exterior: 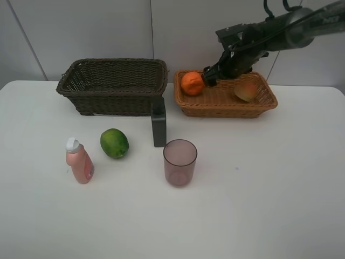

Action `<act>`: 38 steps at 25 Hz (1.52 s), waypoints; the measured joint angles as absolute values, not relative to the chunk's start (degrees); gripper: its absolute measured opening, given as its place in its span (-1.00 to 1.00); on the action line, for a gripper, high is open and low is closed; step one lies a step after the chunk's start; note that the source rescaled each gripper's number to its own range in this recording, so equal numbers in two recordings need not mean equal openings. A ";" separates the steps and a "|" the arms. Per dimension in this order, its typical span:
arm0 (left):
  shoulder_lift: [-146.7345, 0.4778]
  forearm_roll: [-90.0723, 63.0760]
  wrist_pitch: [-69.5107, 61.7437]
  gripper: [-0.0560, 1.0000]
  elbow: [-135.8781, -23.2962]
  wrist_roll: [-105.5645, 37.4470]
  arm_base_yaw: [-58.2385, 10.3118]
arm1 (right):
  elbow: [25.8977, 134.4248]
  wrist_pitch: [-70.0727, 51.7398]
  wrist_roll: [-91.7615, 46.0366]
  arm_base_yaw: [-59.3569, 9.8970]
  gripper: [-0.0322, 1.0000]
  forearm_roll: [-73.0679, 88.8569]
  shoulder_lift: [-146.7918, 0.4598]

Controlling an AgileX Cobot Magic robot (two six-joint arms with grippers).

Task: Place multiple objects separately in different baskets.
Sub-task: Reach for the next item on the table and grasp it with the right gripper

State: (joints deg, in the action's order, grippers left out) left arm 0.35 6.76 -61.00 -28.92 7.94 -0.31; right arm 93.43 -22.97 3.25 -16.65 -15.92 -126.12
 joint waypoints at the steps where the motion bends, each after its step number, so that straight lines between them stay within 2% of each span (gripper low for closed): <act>1: 0.35 6.76 -61.00 1.00 -28.92 7.94 -0.31 | 93.43 -23.03 3.25 -16.65 0.83 -15.92 -126.12; 15: 0.35 6.76 -61.00 1.00 -28.92 7.94 -0.31 | 93.43 -29.74 3.25 -16.65 0.83 -15.12 -123.51; 23: 0.35 6.76 -61.00 1.00 -28.92 7.94 -0.31 | 93.63 -40.17 3.40 -18.28 0.83 -12.81 -116.63; 33: 0.35 6.76 -61.00 1.00 -28.92 7.94 -0.31 | 93.69 -53.63 6.14 -27.44 0.83 -7.92 -109.31; 38: 0.35 6.76 -61.00 1.00 -28.92 7.94 -0.31 | 93.69 -54.70 10.49 -31.79 0.83 -6.57 -108.81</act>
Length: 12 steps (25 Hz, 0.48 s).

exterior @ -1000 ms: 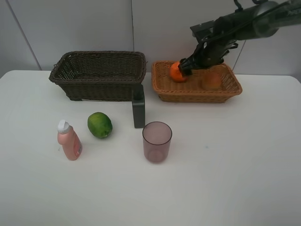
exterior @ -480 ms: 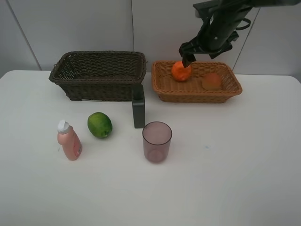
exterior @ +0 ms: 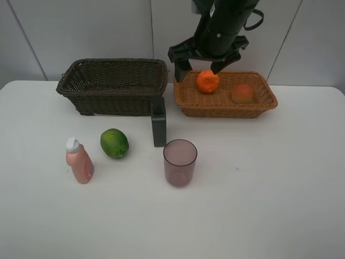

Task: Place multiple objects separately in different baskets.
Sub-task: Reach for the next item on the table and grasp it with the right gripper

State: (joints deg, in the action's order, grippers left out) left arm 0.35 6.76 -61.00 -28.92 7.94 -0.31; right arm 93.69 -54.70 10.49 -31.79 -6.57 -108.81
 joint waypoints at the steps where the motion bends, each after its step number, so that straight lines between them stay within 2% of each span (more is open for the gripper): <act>1: 0.35 6.76 -61.00 1.00 -28.92 7.94 -0.31 | 93.69 -54.70 11.42 -32.67 0.83 -6.52 -108.81; 12: 0.35 6.76 -61.00 1.00 -28.92 7.94 -0.31 | 100.14 -53.32 16.43 -40.49 0.83 -2.78 -112.02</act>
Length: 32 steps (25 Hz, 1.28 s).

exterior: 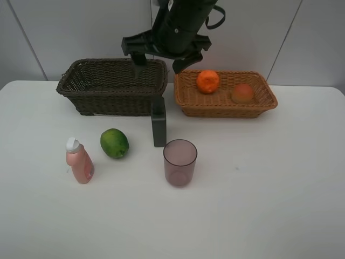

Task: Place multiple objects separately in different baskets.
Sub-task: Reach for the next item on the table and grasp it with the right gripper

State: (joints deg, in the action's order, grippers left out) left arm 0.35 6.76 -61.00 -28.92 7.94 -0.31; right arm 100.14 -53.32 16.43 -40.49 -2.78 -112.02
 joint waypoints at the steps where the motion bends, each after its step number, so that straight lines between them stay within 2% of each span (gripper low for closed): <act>1: 0.35 6.76 -61.00 1.00 -28.92 7.94 -0.31 | 100.73 -53.44 17.29 -40.89 0.83 -2.78 -112.81; 8: 0.35 6.76 -61.00 1.00 -28.92 7.94 -0.31 | 103.54 -56.68 24.04 -43.94 0.83 -5.00 -117.21; 21: 0.35 6.76 -61.00 1.00 -28.92 7.94 -0.31 | 103.76 -59.07 33.77 -44.12 0.83 -11.04 -118.82; 32: 0.35 6.76 -61.00 1.00 -28.92 7.94 -0.31 | 103.81 -58.42 34.93 -44.63 0.83 -12.09 -122.83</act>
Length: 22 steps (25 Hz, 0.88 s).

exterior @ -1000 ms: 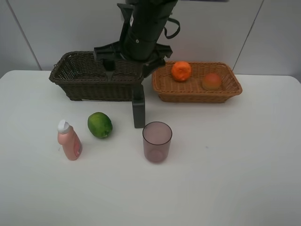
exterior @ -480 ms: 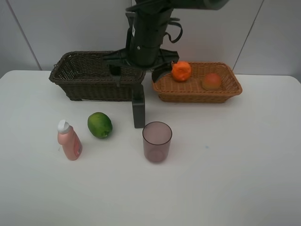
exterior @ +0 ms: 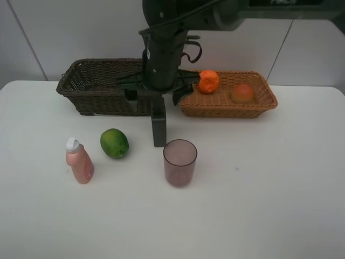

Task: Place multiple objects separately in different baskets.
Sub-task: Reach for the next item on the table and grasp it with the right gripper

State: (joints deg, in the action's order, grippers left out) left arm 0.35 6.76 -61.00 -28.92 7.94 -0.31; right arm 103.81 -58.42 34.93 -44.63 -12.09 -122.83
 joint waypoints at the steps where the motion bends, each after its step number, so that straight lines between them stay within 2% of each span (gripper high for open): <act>1: 0.35 6.76 -61.00 1.00 -28.92 7.94 -0.31 | 103.81 -58.28 34.93 -44.63 0.83 -12.14 -123.15; 22: 0.35 6.76 -61.00 1.00 -28.92 7.94 -0.31 | 103.81 -54.35 35.17 -44.63 0.83 -13.16 -128.46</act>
State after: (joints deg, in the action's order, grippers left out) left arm 0.35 6.76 -61.00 -28.92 7.94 -0.31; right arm 103.81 -54.35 35.17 -44.63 -13.16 -128.46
